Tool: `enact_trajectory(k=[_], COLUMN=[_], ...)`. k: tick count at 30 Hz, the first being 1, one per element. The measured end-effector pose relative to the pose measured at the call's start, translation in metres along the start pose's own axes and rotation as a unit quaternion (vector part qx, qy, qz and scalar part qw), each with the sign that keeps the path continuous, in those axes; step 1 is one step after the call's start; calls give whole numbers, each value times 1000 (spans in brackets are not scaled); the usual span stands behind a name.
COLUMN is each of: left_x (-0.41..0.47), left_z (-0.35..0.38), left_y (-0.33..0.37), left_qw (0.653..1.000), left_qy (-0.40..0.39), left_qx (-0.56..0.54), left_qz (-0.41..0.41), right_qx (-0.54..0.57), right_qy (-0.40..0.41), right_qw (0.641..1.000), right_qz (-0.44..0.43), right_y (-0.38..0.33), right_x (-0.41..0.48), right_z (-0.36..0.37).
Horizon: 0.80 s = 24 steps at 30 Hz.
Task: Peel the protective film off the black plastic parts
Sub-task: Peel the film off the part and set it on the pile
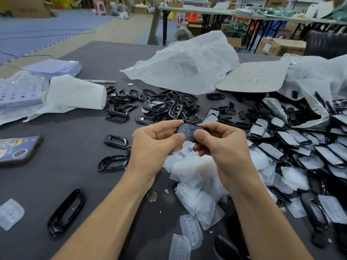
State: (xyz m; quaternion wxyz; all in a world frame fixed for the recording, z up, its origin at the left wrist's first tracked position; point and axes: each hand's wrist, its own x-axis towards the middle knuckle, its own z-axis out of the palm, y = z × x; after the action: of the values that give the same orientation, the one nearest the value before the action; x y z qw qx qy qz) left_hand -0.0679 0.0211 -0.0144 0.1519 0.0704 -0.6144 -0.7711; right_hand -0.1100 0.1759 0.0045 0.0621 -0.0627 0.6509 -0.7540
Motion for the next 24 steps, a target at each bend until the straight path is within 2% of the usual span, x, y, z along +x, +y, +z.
enact_trajectory(k=[10,17,24], left_x=[1,1,-1], left_z=[2,3,3], left_y=[-1,1,3], left_qw=[998,995,996], left_qy=[52,98,74], left_qx=[16,-12,4], left_qz=[-9,-33,-40], right_qx=[-28,6,5], right_qy=[9,-33,-6], right_qw=[1000,998,999], right_qz=[-10,53,48], right_y=[2,0,-1], right_x=[-1,-3,-3], right_z=[7,9,9])
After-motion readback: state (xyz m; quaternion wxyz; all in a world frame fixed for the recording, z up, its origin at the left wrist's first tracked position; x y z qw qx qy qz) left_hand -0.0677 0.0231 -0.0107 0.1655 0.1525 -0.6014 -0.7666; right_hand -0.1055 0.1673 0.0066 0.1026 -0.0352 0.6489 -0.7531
